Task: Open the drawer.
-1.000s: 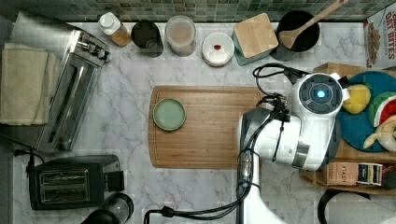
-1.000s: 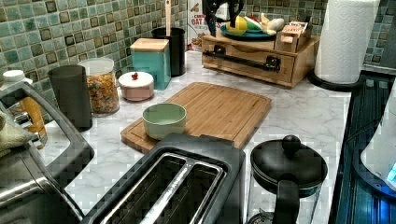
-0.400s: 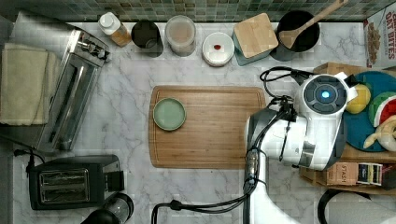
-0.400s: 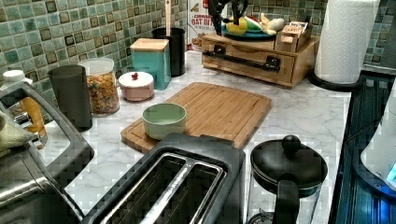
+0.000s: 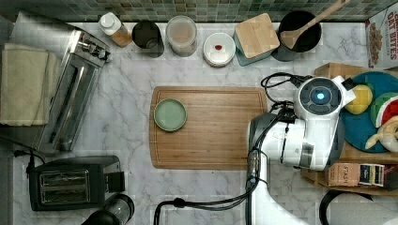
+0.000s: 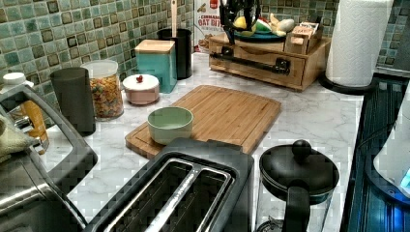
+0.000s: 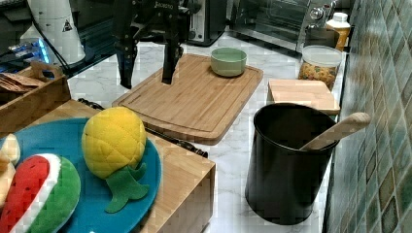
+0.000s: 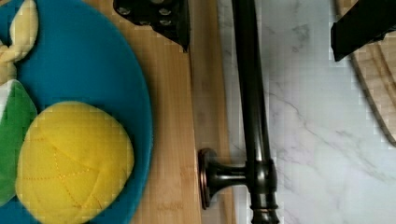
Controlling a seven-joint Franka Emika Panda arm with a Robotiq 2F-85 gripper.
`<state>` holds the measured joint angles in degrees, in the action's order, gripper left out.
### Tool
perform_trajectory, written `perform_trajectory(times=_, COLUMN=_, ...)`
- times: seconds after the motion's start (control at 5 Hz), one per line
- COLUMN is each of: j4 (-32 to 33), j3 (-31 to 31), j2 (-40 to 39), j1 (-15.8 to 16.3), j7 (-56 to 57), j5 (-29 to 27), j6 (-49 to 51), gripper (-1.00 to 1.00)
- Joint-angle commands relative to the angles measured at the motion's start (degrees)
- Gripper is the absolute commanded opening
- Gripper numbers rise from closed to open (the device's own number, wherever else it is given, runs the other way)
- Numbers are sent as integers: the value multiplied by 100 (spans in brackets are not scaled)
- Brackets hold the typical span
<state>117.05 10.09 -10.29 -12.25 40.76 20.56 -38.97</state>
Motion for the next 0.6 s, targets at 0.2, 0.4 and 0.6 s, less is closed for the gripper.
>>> perform_trajectory(times=0.2, j4=366, j3=216, j2=-165, j1=-297, j7=-64, j5=-261, j6=-937, gripper=100)
perform_trajectory(times=0.4, j4=550, j3=227, j2=-198, j1=-249, j7=-101, j5=-487, j6=-1125, gripper=100)
perform_trajectory(times=0.6, j4=666, j3=179, j2=-130, j1=-215, j7=-227, j5=-557, j6=-1088, gripper=100)
